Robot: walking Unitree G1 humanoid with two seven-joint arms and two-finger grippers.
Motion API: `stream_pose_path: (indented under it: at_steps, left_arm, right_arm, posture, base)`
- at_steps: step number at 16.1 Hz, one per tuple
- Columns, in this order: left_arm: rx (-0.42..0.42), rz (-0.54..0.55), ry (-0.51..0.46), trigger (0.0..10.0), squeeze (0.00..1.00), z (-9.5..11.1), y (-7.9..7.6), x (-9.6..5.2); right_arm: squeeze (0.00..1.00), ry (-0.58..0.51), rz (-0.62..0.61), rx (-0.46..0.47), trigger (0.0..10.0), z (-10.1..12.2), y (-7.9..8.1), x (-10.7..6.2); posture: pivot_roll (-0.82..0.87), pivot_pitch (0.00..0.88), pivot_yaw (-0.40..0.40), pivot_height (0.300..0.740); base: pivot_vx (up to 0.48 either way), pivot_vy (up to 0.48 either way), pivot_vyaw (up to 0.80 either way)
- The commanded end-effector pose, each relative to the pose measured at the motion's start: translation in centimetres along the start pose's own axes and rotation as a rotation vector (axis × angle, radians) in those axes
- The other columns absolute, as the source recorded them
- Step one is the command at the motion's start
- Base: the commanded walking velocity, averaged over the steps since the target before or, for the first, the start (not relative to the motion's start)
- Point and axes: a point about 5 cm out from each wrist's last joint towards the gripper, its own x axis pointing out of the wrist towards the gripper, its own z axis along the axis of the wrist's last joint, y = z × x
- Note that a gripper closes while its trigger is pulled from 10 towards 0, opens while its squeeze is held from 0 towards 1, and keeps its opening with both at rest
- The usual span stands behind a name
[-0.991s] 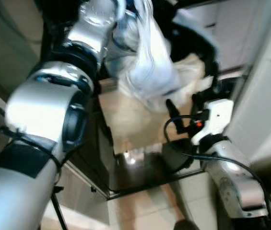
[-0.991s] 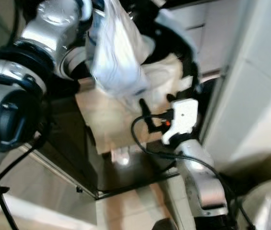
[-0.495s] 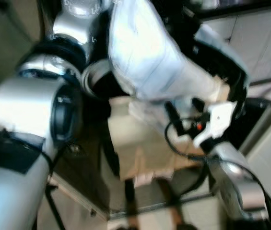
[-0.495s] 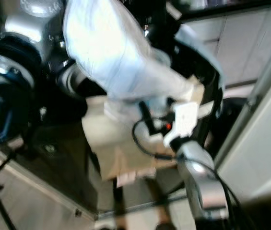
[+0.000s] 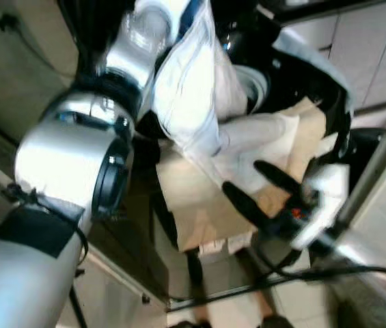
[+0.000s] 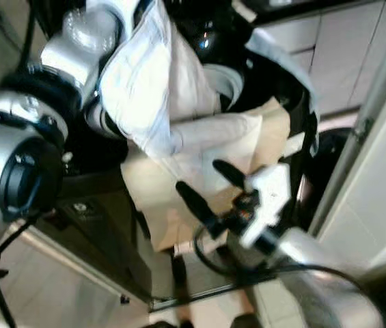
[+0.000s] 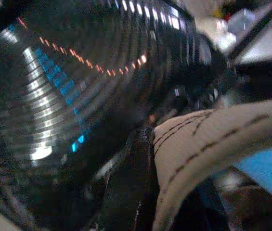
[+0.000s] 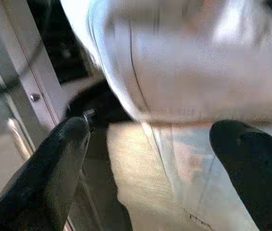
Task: Clothes washing
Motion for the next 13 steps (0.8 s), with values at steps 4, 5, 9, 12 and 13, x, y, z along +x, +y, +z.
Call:
stream_pose_path:
  at_steps: [4, 5, 9, 12, 13]
  left_arm:
    - [0.089, -0.056, 0.184, 10.0, 0.00, -4.9, -1.5, -0.6]
    - [0.098, -0.085, 0.212, 10.0, 1.00, -5.8, -2.2, -0.8]
    - [0.589, -0.103, 0.198, 10.0, 1.00, -6.4, -2.2, -0.9]
    - [1.006, -0.007, 0.078, 10.0, 1.00, -4.3, -0.5, -0.6]
    - [1.019, 0.005, 0.070, 10.0, 1.00, -4.0, -0.2, -0.6]
  right_arm:
    - [0.00, -0.146, -0.002, -0.066, 10.0, 5.3, -0.3, -1.1]
    - [0.00, -0.162, -0.014, -0.045, 10.0, 5.5, -0.1, -1.1]
    - [0.00, -0.182, -0.019, 0.048, 10.0, 5.4, 0.4, -0.5]
    - [0.00, -0.178, -0.016, 0.088, 10.0, 5.2, 0.5, 0.1]
    - [0.00, -0.176, -0.018, 0.093, 10.0, 5.1, 0.5, 0.1]
  posture:
    - [-0.44, 0.013, 0.278, 0.740]
    - [-0.44, 0.020, 0.280, 0.740]
    - [-0.43, 0.029, 0.275, 0.740]
    - [-0.42, 0.031, 0.274, 0.740]
    - [-0.41, 0.029, 0.272, 0.740]
  base:
    - [0.000, 0.000, 0.00]
    - [0.000, 0.000, 0.00]
    - [0.000, 0.000, 0.00]
    - [0.000, 0.000, 0.00]
    - [0.000, 0.000, 0.00]
